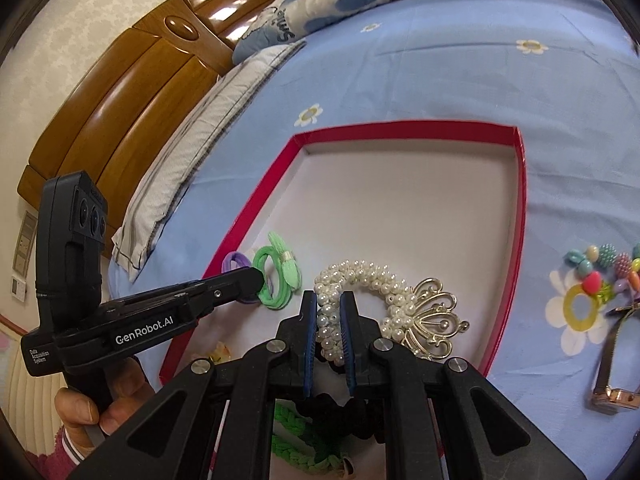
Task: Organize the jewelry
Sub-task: 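Carry the green bow tie and pearl comb over the red tray, then open both tools to drop the items in the tray and withdraw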
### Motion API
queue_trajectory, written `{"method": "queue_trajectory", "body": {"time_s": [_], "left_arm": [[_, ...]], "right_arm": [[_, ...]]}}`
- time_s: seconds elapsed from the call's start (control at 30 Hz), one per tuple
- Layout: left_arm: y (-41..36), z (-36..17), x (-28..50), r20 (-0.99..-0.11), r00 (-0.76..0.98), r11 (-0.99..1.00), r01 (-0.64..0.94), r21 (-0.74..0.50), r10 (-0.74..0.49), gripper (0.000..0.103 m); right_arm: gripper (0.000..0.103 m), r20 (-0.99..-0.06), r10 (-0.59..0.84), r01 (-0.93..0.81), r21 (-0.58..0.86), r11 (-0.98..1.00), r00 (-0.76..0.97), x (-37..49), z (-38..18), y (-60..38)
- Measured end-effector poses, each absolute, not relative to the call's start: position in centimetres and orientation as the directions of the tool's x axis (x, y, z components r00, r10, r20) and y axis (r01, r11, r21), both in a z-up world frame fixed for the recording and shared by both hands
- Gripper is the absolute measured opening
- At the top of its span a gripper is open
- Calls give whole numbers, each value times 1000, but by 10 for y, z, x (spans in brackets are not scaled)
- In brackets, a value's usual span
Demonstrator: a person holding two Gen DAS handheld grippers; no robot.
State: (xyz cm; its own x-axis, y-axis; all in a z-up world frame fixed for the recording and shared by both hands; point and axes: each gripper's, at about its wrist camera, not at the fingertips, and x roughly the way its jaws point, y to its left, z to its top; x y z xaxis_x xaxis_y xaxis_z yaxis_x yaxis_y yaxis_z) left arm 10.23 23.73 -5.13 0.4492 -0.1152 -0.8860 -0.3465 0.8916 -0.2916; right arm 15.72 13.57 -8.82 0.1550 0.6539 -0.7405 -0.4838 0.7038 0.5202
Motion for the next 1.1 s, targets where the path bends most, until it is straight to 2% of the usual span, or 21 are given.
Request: {"method": "queue_trajectory", "body": {"time_s": [0.27,0.43,0.53,0.73,0.8,0.87,0.97,1.1], "left_arm": [[233,-48,103,-891,442,902,-338,-269,-100,3],[232,-46,102,-891,441,898,-343,-277,-106,5],[230,-43,103,-890,442,896,-345,-279,-107,13],[222,-33,99,-880,462,899,-331,-287,-111,15],[219,-26,96,-867,485,899,-319,-299,-116,21],[214,-17,93,-854,508,902,-306,-305,-116,31],[205,-9,91,-846,521,908,-290,-302,-115,32],[191,-1,89,-841,527,915,-270,-300,-120,32]], "right_arm": [[19,-741,655,-480,524,704,151,157,-87,134],[33,-730,661,-473,527,706,174,157,-79,128],[34,-723,664,-468,528,709,191,156,-72,121],[35,-699,673,-455,530,715,242,149,-52,99],[37,-692,673,-452,528,719,263,145,-44,89],[39,-682,674,-446,528,723,284,140,-36,77],[44,-678,660,-429,516,741,325,133,-28,57],[45,-684,631,-396,499,771,367,124,-24,30]]}}
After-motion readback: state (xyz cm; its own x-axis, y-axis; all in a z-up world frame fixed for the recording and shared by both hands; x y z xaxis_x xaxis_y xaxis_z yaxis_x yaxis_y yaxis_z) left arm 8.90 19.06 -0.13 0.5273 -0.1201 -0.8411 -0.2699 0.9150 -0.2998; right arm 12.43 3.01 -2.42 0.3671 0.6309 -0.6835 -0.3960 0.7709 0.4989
